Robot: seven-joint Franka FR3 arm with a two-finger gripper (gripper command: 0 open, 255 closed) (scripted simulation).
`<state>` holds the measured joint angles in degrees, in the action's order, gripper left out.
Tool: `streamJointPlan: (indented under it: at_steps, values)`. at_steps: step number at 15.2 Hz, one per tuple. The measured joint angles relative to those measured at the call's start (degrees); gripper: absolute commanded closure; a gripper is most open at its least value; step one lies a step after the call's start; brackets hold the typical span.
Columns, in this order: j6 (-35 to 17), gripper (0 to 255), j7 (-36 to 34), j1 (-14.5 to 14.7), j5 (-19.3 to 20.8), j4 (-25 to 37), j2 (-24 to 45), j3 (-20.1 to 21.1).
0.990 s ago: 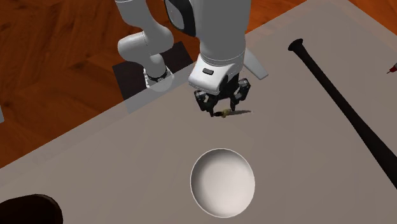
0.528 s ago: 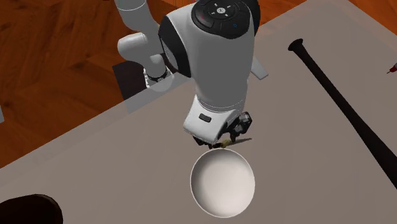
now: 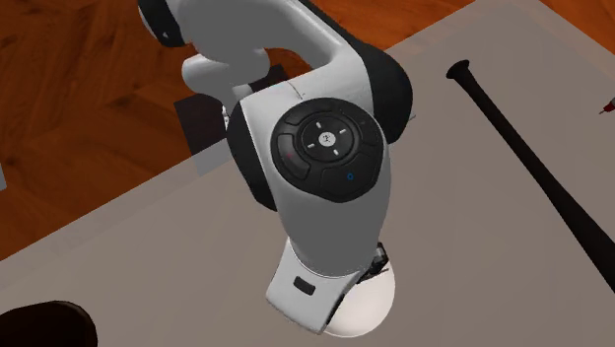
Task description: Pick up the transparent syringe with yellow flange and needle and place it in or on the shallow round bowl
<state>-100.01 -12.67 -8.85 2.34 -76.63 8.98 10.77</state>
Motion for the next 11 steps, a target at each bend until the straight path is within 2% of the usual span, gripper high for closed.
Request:
streamJointPlan:
  at_steps: [2,3,11]
  values:
    - [2.37,255,0.87,-0.17,0.58,7.06,4.74,-0.34]
    - [2.25,255,1.03,-0.22,0.69,7.88,5.69,-0.43]
    - [-4.64,255,1.31,-0.75,0.33,-0.45,4.22,-0.57]
